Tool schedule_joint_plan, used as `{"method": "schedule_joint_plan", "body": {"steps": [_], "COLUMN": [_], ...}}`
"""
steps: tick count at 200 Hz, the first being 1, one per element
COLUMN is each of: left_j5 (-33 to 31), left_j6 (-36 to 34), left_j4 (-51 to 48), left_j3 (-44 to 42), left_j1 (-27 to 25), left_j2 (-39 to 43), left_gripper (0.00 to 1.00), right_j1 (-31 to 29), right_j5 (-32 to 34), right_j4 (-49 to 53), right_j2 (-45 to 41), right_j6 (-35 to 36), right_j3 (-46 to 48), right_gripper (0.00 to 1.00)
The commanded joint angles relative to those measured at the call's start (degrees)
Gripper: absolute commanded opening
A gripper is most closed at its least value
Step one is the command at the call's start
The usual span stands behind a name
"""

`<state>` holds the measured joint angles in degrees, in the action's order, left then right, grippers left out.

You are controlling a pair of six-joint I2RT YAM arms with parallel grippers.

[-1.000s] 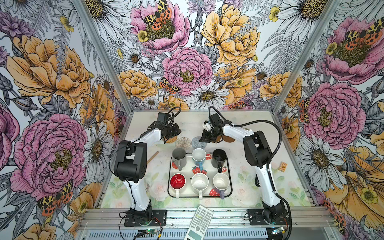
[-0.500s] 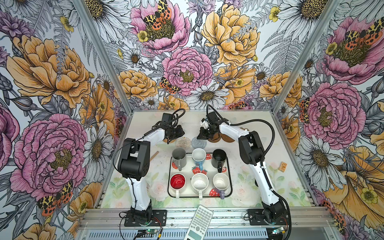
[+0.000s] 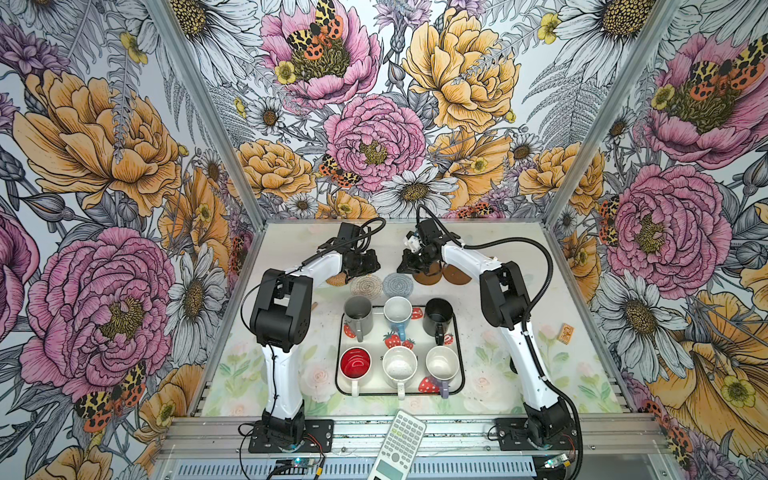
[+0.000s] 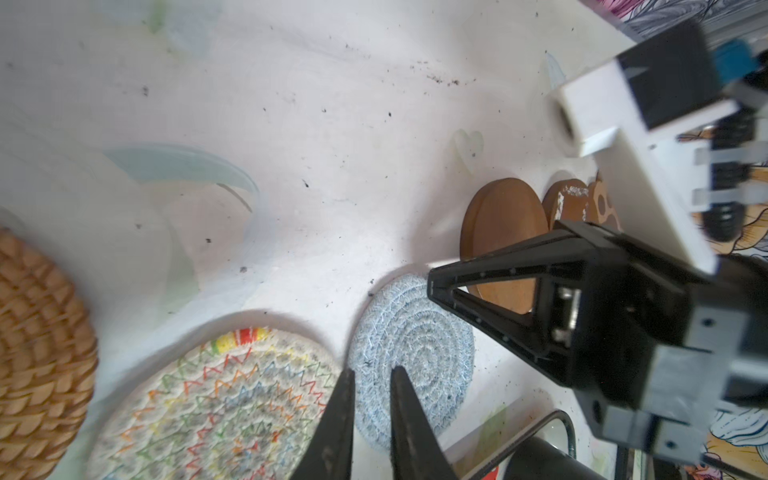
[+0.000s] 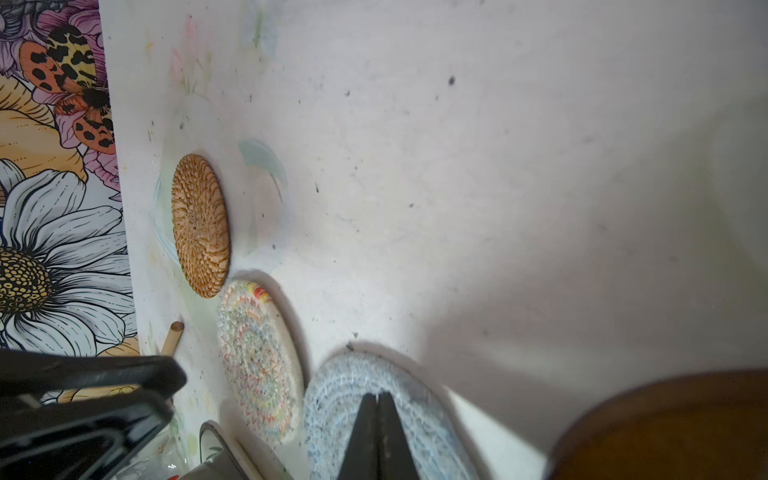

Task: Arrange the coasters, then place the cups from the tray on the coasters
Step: 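Bring both grippers over the blue-grey rope coaster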

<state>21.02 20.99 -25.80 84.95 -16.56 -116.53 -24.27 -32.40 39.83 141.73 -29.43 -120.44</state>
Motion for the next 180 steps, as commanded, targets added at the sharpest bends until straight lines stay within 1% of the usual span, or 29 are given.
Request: {"method": "schedule_joint_plan", "body": {"steps": [1,38,90,125,180], "left_j5": [0.1,-2.7,-6.1,-6.1,-6.7], "left_j6": [-3.2,-6.1,-9.0,-9.6,-9.7], "left_j4": [-3.6,-8.7,-13.2,-14.8,-16.1], "left_j3": [2.5,4.8,5.1,5.5,7.1], "left_j1": [0.0,-0.4,-1.0,-1.4,-1.2], "left_j2": [-1.0,-2.1,-3.3,-5.1,-9.4], "left_gripper": [0.16,0.12,0.08,0.04,0.01], "right_j1": [0.3,-0.1,-2.1,-3.1,-4.1], "right_j5": [2.5,3.4,3.9,3.9,4.3], "right_j4": [-0.2,0.8,3.3,3.7,3.8], "right_j2": [-8.0,-11.9,-12.1,-11.2,-7.1], "right_j6": [2.5,4.7,7.6,8.2,7.9], "right_j3": [2.0,8.1,13.9,15.7,15.5], "right_gripper": [0.01,0.05,0.05,0.04,0.04]}}
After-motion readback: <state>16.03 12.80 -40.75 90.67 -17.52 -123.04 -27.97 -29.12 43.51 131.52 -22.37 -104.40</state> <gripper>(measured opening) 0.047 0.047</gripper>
